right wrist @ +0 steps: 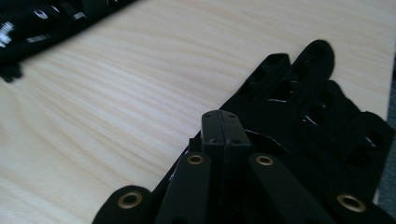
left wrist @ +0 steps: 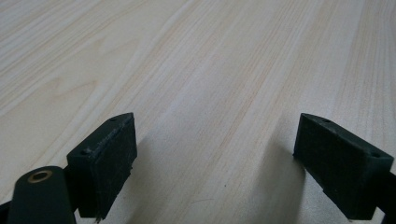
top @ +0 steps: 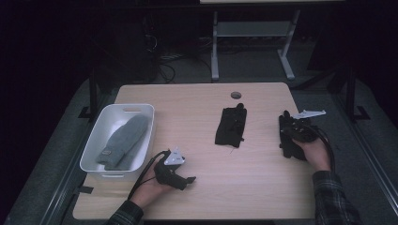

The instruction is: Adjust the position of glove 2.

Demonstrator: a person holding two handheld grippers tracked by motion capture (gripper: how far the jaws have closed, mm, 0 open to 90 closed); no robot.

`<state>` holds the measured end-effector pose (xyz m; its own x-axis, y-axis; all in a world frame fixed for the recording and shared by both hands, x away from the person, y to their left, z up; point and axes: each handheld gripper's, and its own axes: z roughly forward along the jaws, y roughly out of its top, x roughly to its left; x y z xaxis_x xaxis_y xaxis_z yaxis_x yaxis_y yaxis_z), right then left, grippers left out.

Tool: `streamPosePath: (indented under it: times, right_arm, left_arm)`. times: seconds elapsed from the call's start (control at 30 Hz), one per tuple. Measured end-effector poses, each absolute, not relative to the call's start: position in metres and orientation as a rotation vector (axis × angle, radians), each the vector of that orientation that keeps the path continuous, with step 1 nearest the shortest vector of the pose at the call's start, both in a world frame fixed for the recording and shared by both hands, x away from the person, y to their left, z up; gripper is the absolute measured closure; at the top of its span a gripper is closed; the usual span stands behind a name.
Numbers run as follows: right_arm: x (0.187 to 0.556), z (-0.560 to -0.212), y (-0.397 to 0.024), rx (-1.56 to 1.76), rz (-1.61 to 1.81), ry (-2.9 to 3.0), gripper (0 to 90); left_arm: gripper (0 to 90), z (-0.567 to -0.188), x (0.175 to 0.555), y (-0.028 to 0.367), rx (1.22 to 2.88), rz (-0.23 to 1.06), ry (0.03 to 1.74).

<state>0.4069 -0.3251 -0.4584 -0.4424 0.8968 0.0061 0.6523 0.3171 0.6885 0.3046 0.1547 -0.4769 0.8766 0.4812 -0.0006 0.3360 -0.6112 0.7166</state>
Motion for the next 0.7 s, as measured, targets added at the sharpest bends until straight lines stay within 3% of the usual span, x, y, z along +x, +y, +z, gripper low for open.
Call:
streamPosePath:
  times: [0.3, 0.7]
  right_arm:
    - [0.407, -0.467, -0.32, 1.394, 0.856, 2.246, 90.0]
    - [0.379, -0.465, -0.302, 1.329, 0.862, 2.325, 90.0]
  left_arm:
    - [12.3, -0.477, 0.305, 0.155, 2.282, 0.246, 0.586]
    - [12.3, -0.477, 0.305, 0.155, 2.282, 0.248, 0.584]
